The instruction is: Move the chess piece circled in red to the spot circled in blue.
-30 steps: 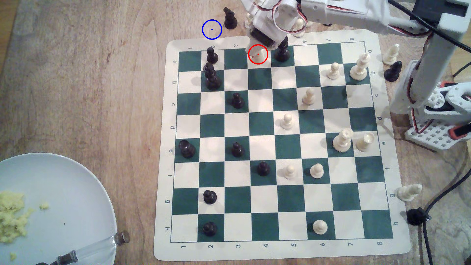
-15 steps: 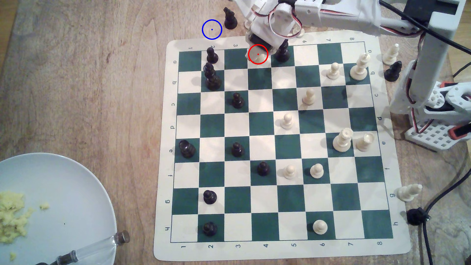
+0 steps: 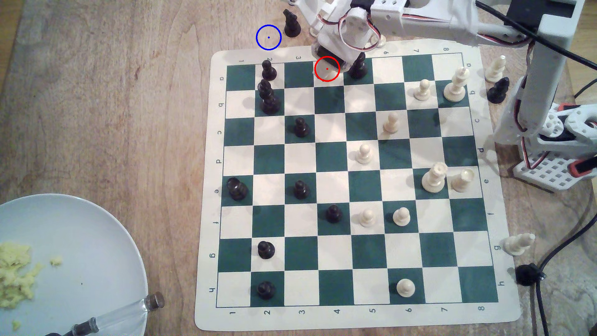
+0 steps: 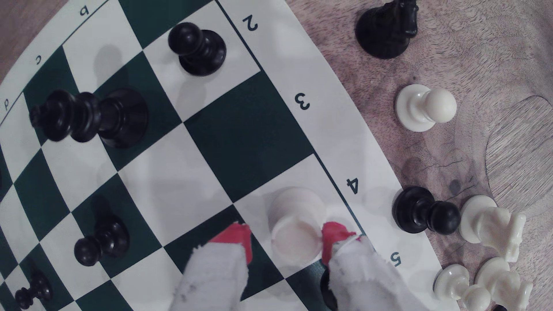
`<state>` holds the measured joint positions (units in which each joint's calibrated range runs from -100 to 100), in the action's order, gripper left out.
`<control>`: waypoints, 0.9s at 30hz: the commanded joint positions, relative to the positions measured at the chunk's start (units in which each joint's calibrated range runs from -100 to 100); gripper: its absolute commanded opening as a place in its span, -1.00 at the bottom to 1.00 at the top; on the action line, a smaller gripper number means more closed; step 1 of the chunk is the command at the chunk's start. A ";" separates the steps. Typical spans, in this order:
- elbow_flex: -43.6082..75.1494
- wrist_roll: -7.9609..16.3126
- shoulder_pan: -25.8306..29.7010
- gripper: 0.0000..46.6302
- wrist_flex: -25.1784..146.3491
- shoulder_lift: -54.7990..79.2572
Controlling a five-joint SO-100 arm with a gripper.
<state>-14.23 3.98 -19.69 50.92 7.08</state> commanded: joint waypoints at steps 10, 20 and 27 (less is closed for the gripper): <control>1.09 -0.10 0.41 -0.99 -1.69 -1.90; 4.99 0.24 0.80 -0.99 -0.06 -11.92; 18.95 0.34 -0.69 -0.99 0.84 -5.81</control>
<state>-8.09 4.03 -19.10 51.55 1.89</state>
